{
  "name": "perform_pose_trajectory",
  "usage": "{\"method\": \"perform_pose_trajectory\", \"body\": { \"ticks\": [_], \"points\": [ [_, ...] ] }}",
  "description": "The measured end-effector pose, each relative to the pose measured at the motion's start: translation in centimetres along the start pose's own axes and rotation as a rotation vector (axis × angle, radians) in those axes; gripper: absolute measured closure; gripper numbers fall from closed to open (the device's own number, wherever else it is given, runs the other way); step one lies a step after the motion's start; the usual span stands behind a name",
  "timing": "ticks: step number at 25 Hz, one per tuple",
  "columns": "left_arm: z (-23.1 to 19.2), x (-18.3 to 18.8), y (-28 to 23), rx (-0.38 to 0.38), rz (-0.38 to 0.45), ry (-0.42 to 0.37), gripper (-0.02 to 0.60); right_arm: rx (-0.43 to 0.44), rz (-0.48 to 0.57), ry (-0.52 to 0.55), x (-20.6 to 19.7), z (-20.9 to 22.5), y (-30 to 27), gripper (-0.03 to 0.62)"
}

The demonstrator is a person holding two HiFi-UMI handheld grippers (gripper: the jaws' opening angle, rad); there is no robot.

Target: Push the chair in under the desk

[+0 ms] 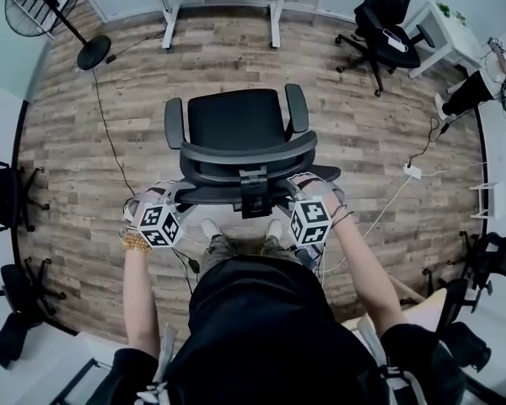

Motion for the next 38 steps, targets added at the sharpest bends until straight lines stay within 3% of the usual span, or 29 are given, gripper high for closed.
{"method": "perform_pose_trajectory", "body": {
  "ticks": [5, 11, 23, 32, 38],
  "points": [
    [-0.5, -1.2, 0.3, -0.009, -0.002, -0.007, 0.426, 0.004, -0.005, -0.027, 1.0, 0.0, -0.9, 0.48],
    [-1.9, -6.6, 3.5, -0.014, 0.039, -0.056, 0.429, -0.005, -0.034, -0.063, 6.1, 1.3, -4.2, 0.48],
    [-4.3, -9.7, 4.6, -0.045, 0.043, -0.088, 0.431, -0.039, -0.054, -0.105, 8.6, 2.9, -6.7, 0.479],
    [-6.0, -11.6, 5.6, -0.01, 0.081, -0.158, 0.445, -0.039, -0.05, -0.119, 9.8, 5.0, -8.1, 0.479],
    [-7.6, -13.1, 6.3, -0.018, 0.074, -0.139, 0.446, -0.034, -0.045, -0.106, 10.8, 7.2, -9.2, 0.479]
  ]
}}
Point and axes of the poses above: the fingertips, and each gripper's own axes: y backward along the fingers, z to its right, x out of its top, the point moved 8 cm from there along y, backward along the fingers, and after that the axes turned 5 degrees about z, right-handed, at the moved point
